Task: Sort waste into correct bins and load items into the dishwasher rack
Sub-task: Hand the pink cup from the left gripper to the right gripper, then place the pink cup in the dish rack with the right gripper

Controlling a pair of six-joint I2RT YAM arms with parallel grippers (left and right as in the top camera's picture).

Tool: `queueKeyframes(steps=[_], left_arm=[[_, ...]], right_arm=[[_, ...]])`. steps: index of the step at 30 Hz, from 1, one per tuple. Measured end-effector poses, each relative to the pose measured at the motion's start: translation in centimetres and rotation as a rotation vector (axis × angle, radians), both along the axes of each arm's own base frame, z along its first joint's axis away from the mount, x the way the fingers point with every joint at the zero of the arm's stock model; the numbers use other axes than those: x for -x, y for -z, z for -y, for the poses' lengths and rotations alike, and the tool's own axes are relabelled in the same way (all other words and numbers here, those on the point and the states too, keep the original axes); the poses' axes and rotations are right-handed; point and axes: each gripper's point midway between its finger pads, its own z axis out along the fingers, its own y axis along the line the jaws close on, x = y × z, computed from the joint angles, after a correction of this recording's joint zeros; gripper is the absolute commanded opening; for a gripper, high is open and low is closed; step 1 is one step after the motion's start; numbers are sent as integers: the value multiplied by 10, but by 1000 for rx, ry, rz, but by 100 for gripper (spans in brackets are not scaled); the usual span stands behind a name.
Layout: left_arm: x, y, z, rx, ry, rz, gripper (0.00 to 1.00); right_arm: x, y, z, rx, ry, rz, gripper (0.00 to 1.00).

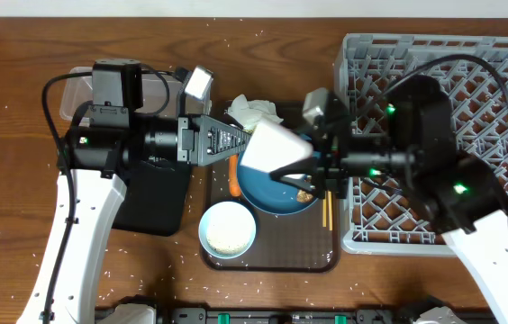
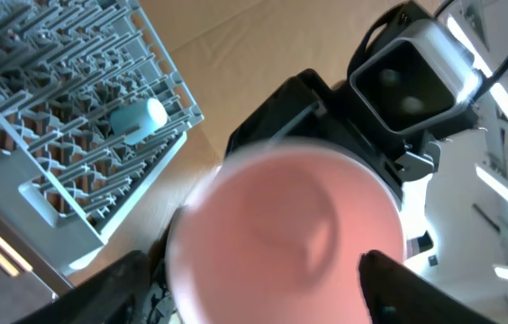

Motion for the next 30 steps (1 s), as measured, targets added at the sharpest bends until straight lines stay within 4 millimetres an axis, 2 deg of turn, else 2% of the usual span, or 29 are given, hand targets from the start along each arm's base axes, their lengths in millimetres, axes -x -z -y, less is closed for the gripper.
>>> queueKeyframes(steps=[2, 6, 13, 21, 25, 30], left_arm=[[0, 0, 0, 0, -1, 2, 84], [-2, -1, 0, 0, -2, 20, 88], [-2, -1, 0, 0, -2, 22, 89], [-2, -1, 0, 0, -2, 22, 89], [-2, -1, 0, 0, -2, 22, 89], [-2, -1, 0, 0, -2, 22, 89]], right_arm=[[-6, 3, 18, 37, 91, -13, 50], [-20, 11, 76, 119, 358, -69, 49], [-34, 40, 204, 242, 927, -257, 49], [-16, 78, 335, 324, 1465, -508, 50], [-3, 103, 386, 324, 1662, -669, 49], [11, 132, 430, 281, 1817, -850, 48]])
